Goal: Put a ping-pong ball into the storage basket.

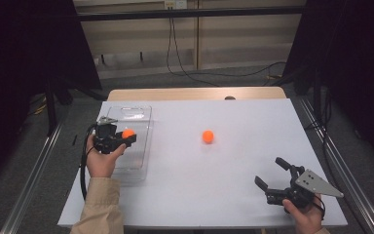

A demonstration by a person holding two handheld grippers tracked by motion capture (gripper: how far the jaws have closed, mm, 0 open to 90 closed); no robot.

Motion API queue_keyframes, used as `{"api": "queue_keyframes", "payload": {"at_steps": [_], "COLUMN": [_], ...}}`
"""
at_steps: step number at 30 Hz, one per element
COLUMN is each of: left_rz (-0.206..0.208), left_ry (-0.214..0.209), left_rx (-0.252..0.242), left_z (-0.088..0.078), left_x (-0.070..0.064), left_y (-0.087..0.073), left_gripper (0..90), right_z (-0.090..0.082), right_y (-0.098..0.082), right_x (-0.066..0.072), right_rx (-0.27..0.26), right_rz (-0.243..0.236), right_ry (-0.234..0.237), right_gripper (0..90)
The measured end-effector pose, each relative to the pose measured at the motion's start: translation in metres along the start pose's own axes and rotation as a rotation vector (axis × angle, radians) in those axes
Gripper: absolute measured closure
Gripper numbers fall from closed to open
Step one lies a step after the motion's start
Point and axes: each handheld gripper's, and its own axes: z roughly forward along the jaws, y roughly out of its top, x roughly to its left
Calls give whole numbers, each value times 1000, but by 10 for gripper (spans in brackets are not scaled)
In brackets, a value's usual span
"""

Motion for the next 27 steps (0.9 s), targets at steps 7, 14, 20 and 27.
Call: {"api": "queue_keyframes", "payload": {"at_steps": [7, 14, 20, 27], "left_rz": [-1, 3, -2, 0], "left_ry": [9, 14, 21, 26], "left_rx": [10, 10, 14, 18], "left_z": [3, 5, 6, 7], "left_x": [0, 0, 1, 3], "left_y": [-1, -1, -2, -3], "left_gripper": [510, 510, 510, 509], "right_z": [0, 0, 0, 0], "right_y": [0, 0, 0, 0], "right_x": [0, 0, 0, 0], "right_rx": [1, 1, 1, 2], "right_rz": [-1, -1, -1, -1], "right_ry": [0, 1, 2, 4], "right_gripper": [32, 32, 32, 32]}}
